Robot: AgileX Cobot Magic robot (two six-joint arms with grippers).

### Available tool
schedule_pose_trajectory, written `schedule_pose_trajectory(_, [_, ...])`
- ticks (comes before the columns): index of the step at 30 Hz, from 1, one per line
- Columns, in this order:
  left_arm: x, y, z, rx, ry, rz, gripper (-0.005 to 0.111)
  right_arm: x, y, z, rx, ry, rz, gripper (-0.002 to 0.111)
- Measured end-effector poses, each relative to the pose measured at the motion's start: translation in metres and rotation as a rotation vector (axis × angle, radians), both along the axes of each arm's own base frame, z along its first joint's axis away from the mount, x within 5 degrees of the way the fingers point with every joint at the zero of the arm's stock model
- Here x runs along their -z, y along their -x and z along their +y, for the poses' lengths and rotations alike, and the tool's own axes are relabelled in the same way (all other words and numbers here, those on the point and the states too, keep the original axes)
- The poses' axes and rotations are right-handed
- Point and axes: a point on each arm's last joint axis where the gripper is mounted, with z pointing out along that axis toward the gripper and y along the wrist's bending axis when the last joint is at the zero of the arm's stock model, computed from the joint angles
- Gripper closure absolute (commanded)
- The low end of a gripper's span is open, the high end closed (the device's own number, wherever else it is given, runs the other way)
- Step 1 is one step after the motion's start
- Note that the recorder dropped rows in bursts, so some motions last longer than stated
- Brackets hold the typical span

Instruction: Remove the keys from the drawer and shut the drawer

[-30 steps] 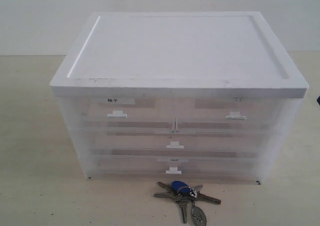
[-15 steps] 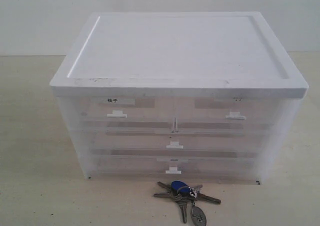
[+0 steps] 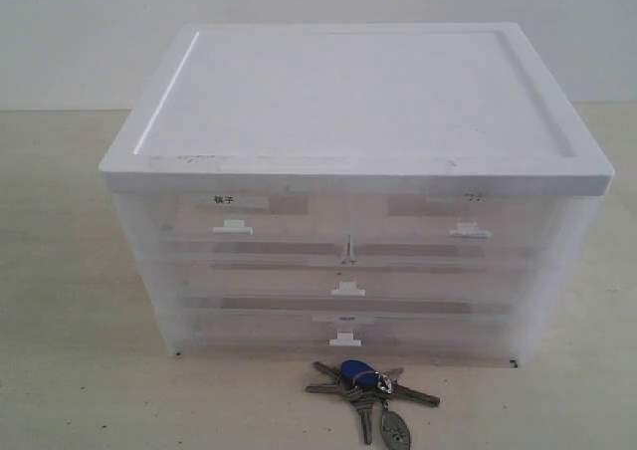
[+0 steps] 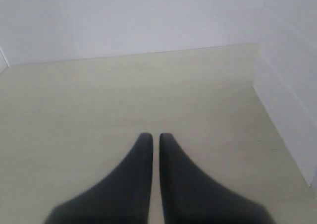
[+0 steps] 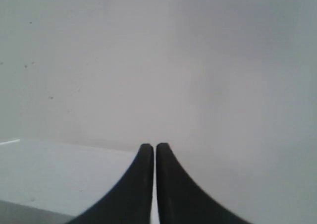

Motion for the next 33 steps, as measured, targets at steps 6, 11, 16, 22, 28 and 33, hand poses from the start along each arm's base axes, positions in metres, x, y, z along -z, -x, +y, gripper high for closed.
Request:
schedule_pose_trajectory(6, [0.000,0.000,0.000,0.000,0.000,0.000,0.102,0.003,-0.004,-0.018,0.151,-0.163,0.043,0.108])
schedule_pose_trajectory(11, [0.000,0.000,0.000,0.000,0.000,0.000,0.102,0.018,-0.008,-0.020,0.220,-0.059,0.204,0.108])
schedule_pose_trajectory(16, [0.000,0.000,0.000,0.000,0.000,0.000,0.102,0.037,-0.010,-0.018,0.225,0.076,0.399,0.108])
schedule_pose_trajectory(22, [0.000,0.000,0.000,0.000,0.000,0.000,0.102,0.056,-0.008,-0.020,0.236,0.054,0.588,0.108])
schedule_pose_trajectory(28, [0.000,0.000,0.000,0.000,0.000,0.000,0.102,0.059,-0.008,-0.021,0.241,0.051,0.627,0.108])
schedule_pose_trajectory(33, [0.000,0.000,0.000,0.000,0.000,0.000,0.102,0.060,-0.007,-0.021,0.241,0.052,0.636,0.108])
